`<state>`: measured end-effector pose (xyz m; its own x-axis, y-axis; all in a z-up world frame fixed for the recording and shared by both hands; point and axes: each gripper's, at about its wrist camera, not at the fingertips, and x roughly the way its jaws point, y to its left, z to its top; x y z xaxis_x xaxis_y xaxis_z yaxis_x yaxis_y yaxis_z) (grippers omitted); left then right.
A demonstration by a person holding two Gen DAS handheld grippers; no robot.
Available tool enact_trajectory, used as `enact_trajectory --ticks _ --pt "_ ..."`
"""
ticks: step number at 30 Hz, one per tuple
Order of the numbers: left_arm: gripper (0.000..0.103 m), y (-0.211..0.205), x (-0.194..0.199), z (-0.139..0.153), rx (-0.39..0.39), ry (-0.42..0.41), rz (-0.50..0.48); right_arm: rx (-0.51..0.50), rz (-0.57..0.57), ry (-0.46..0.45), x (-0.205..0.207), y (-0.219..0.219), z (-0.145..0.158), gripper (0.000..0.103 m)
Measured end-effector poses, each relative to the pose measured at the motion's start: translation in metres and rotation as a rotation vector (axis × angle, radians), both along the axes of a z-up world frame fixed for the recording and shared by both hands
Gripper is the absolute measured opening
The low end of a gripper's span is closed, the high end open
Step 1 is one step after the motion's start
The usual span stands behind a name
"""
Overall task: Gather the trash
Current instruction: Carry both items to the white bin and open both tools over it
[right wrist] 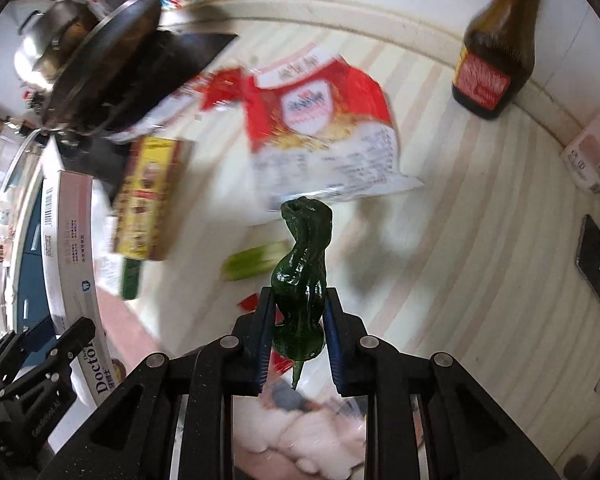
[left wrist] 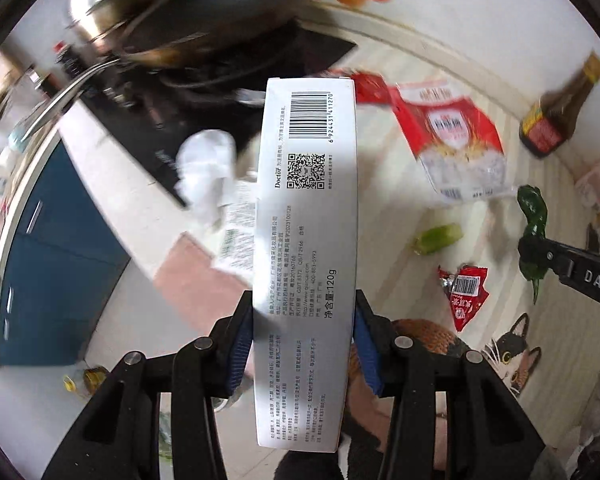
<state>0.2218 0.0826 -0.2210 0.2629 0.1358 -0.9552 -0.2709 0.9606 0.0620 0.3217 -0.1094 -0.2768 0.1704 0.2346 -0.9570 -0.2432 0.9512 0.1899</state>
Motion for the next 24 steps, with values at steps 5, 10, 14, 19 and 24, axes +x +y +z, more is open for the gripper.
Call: enact_trajectory --ticks 5,10,14,19,24 --pt "0.042 0.046 -0.051 0.025 -0.022 -0.075 0.108 0.04 0.079 -0.064 -0.047 0.043 0.038 0.025" --pt "0.042 0.118 -0.125 0.024 -0.051 -0.095 0.278 0.086 0.223 -0.075 -0.105 0.121 0.049 0.025" --pt "0.042 0.188 -0.206 -0.008 -0.096 -0.064 0.46 0.101 0.418 -0.031 -0.171 0.209 0.024 0.025" --pt "0.042 0.267 -0.307 -0.096 -0.189 0.023 0.688 0.101 0.622 0.064 -0.249 0.31 -0.05 0.025" --pt "0.042 0.321 -0.387 -0.244 -0.353 0.122 0.859 0.064 0.771 0.192 -0.317 0.4 -0.198 0.025"
